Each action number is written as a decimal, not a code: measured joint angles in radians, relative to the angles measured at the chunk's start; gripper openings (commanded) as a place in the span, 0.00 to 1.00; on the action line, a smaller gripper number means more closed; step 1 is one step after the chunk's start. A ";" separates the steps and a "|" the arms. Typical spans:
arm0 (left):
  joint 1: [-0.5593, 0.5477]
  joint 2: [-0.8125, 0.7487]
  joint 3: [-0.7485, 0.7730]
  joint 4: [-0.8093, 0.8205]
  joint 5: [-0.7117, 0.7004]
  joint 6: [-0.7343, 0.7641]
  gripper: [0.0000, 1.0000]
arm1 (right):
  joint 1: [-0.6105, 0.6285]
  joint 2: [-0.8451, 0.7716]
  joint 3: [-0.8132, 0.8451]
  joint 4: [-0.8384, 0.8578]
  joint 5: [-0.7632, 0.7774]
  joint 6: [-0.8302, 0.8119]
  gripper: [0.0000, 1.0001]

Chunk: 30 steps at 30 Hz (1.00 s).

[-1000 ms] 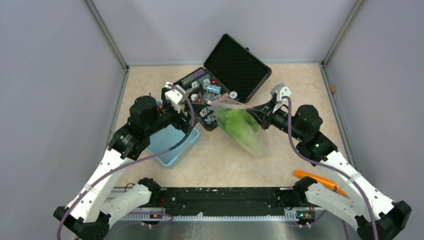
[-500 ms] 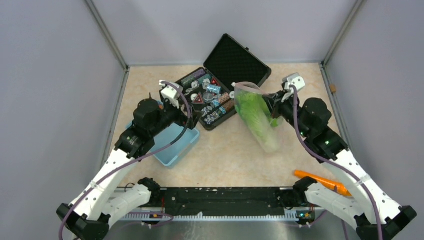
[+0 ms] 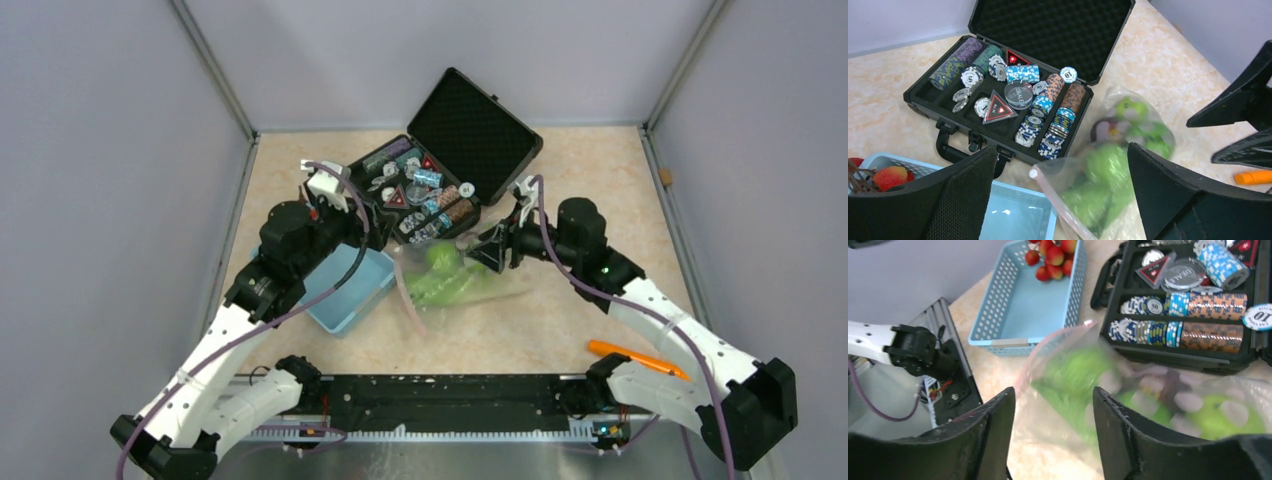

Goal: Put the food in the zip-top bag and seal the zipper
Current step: Place the zipper food storage bag at the center of the board.

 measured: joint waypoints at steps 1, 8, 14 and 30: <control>0.000 0.000 0.000 0.000 -0.005 -0.002 0.99 | 0.000 -0.005 0.000 0.008 -0.014 0.002 0.63; 0.008 0.021 0.014 -0.010 -0.028 -0.026 0.99 | 0.000 -0.111 0.042 0.014 0.060 -0.012 0.76; 0.108 0.100 0.057 -0.071 -0.084 -0.101 0.99 | -0.085 -0.151 0.039 -0.012 0.318 0.030 0.81; 0.204 0.085 0.026 -0.125 0.017 -0.176 0.99 | -0.233 -0.165 -0.074 0.023 -0.017 0.111 0.74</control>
